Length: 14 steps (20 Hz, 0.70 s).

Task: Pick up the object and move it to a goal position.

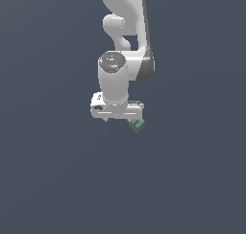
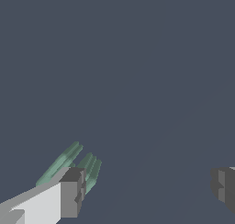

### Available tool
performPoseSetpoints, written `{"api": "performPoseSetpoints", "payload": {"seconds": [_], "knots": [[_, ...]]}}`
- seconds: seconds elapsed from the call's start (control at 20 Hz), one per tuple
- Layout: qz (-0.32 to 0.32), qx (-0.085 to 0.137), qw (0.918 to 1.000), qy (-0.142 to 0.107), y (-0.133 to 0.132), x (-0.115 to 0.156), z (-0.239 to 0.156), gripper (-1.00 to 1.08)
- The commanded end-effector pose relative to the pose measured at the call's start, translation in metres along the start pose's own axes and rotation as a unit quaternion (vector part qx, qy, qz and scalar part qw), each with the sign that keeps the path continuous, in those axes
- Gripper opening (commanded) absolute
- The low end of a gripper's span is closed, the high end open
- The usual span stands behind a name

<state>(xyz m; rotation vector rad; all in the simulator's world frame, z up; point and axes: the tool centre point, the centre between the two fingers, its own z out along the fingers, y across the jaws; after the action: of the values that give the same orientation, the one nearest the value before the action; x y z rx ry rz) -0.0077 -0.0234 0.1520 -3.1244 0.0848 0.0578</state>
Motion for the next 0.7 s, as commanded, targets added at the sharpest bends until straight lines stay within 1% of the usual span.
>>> {"api": "performPoseSetpoints", "payload": {"seconds": [0.0, 0.15, 0.45, 0.65], "knots": [[0.000, 0.000, 1.0000, 0.000, 0.000, 0.000, 0.000, 1.00], [-0.003, -0.002, 1.0000, -0.003, 0.001, -0.002, 0.002, 1.00], [-0.021, -0.011, 0.9995, -0.020, 0.004, -0.010, 0.013, 1.00], [-0.021, -0.011, 0.9995, -0.021, 0.004, -0.011, 0.014, 1.00]]}}
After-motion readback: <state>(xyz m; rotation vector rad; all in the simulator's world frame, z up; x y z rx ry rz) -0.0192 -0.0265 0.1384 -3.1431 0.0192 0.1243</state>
